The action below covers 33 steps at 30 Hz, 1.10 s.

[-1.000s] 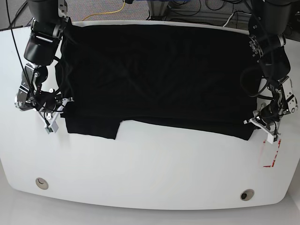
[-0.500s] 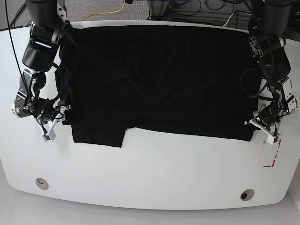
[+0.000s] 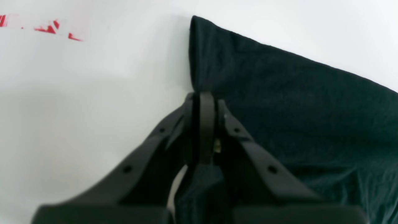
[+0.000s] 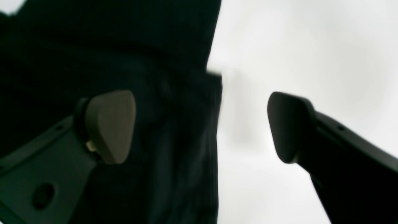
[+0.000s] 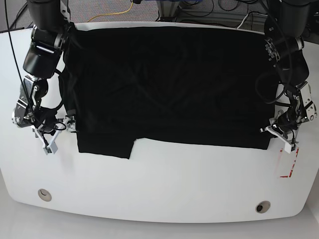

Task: Layout the t-shirt on the table in an organized manner, then fold the t-shirt properly
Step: 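Pull the shirt edge outward with the left gripper to flatten it, then grasp the shirt edge with the right gripper near the hem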

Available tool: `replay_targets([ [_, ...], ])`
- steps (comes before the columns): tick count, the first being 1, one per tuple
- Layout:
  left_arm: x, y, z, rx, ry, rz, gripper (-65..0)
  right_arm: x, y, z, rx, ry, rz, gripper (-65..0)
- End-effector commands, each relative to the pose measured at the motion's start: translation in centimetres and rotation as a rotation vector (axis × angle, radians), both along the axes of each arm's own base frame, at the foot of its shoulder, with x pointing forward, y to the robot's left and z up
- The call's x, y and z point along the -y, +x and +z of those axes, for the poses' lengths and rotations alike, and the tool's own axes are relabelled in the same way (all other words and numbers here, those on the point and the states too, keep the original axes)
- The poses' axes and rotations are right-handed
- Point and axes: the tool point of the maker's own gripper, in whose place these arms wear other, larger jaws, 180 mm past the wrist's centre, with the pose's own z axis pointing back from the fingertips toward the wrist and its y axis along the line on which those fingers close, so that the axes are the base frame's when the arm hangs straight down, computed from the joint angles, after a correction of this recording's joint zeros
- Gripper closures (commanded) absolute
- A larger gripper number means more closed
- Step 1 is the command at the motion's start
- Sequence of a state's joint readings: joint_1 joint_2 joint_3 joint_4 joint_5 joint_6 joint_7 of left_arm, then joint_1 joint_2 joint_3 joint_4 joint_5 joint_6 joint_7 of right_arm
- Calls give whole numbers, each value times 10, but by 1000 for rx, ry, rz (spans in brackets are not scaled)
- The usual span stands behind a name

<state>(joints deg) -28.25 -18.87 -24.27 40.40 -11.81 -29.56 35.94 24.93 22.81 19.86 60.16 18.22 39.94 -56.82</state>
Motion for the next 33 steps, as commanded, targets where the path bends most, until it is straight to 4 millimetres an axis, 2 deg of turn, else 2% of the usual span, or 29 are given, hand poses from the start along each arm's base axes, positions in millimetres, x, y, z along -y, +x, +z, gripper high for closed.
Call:
replay_targets([
  [1, -12, 16, 26, 77, 16, 15, -4, -4, 32, 30, 109, 48, -13, -650],
  [10, -12, 16, 26, 75, 16, 14, -3, -13, 62, 36, 182, 159, -59, -650],
  [15, -12, 16, 26, 75, 16, 14, -3, -13, 69, 25, 189, 229, -107, -650],
  [21, -12, 16, 26, 75, 16, 14, -3, -9, 69, 10, 192, 214, -129, -650],
  [33, -11, 16, 26, 76, 16, 13, -3, -13, 52, -16, 141, 198, -127, -650],
])
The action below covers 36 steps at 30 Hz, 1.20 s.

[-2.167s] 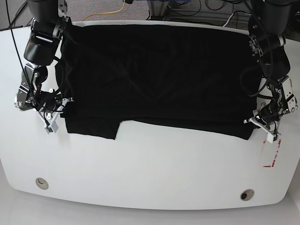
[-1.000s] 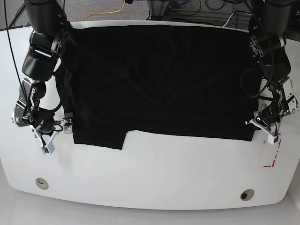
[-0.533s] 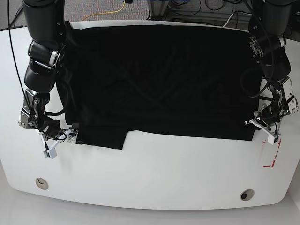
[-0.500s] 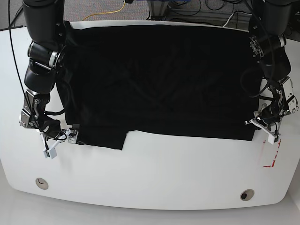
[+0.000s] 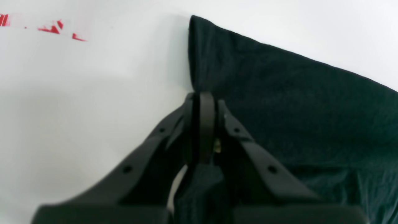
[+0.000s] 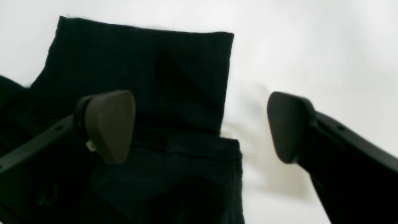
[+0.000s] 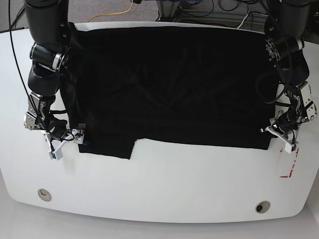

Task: Layout the t-shirt on the table in an organized manner, then fold the t-shirt properly
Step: 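Grasp the shirt edge with the right gripper near the hem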

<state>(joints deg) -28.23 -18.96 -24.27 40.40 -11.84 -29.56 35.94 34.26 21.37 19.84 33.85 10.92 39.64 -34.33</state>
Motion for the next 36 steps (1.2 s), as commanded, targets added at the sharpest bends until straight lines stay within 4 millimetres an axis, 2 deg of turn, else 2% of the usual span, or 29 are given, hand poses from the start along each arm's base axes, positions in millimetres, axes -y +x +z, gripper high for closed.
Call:
replay_targets([
  [1, -11, 16, 25, 76, 15, 12, -3, -4, 14, 16, 62, 17, -2, -650],
  [6, -11, 16, 25, 76, 15, 12, -3, -13, 8, 6, 44, 27, 9, -650],
  [10, -11, 16, 25, 76, 15, 12, -3, -28, 10, 3, 45, 49, 22, -650],
  [14, -11, 16, 25, 76, 15, 12, -3, -32, 10, 3, 45, 54, 26, -650],
  [23, -11, 16, 25, 74, 15, 12, -3, -33, 19, 13, 68, 55, 27, -360],
  [31, -11, 11, 19, 62, 15, 12, -3, -30, 29, 24, 88, 43, 30, 0],
  [36, -11, 11, 19, 62, 15, 12, -3, -28, 36, 35, 113, 33, 32, 0],
])
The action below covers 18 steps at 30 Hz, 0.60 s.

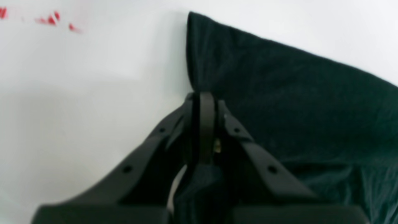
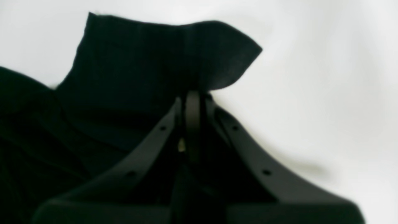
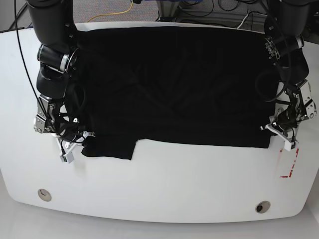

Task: Layout the t-shirt on the table in an organized manner, then fold the t-shirt properly
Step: 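Grasp the shirt edge with the right gripper near the hem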

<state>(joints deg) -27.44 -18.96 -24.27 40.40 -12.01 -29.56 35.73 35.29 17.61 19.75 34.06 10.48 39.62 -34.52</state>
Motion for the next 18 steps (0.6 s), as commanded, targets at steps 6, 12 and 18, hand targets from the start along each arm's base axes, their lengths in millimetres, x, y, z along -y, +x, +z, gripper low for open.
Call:
replay_targets([
  [6, -11, 17, 26, 76, 17, 10, -3, 16, 30, 60, 118, -86, 25, 0],
  [12, -16, 28, 53, 145, 61, 5, -3, 20, 34, 92, 143, -182, 62, 0],
  [18, -18, 38, 81, 218, 104, -5, -3, 23, 35, 110, 165, -230, 72, 0],
])
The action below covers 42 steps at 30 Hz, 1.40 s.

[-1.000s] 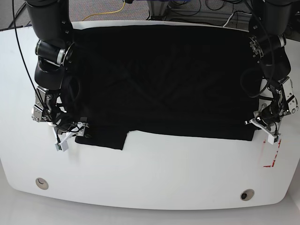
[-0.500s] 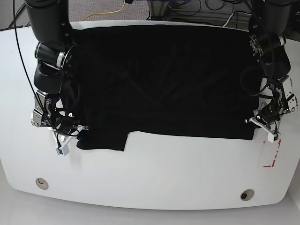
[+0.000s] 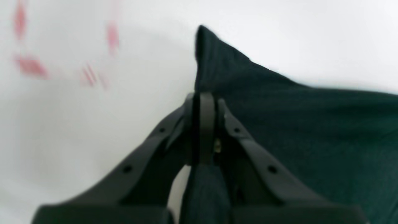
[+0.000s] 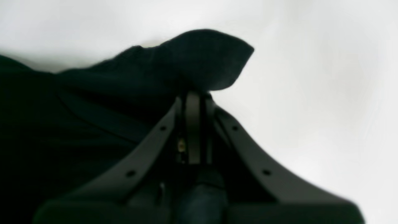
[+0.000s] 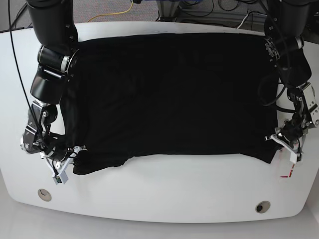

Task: Layout the t-shirt on the table in an organized manner, then fold the t-shirt properly
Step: 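Grasp the shirt edge with the right gripper near the hem, then fold the hem edge over toward the collar with both grippers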

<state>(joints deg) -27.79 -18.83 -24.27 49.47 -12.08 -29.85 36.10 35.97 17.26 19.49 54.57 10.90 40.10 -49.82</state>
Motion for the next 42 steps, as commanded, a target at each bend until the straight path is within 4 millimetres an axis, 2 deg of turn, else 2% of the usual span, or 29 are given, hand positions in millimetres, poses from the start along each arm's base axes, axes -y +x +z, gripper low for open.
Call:
replay_targets([
  [1, -11, 14, 31, 88, 25, 13, -3, 9, 14, 33, 82, -25, -10, 0],
  [4, -11, 15, 33, 93, 28, 13, -3, 10, 14, 33, 82, -29, -10, 0],
  [15, -12, 15, 34, 93, 30, 13, -3, 12, -4, 7, 28, -31, -12, 0],
  [20, -12, 15, 34, 93, 30, 13, -3, 10, -7, 2, 18, -28, -10, 0],
  [29, -12, 14, 33, 91, 30, 13, -3, 11, -7, 3, 20, -26, -11, 0],
  [35, -12, 14, 33, 91, 30, 13, -3, 12, -3, 17, 60, -53, -7, 0],
  [42, -12, 14, 33, 91, 30, 13, -3, 12, -3, 18, 61, -54, -6, 0],
])
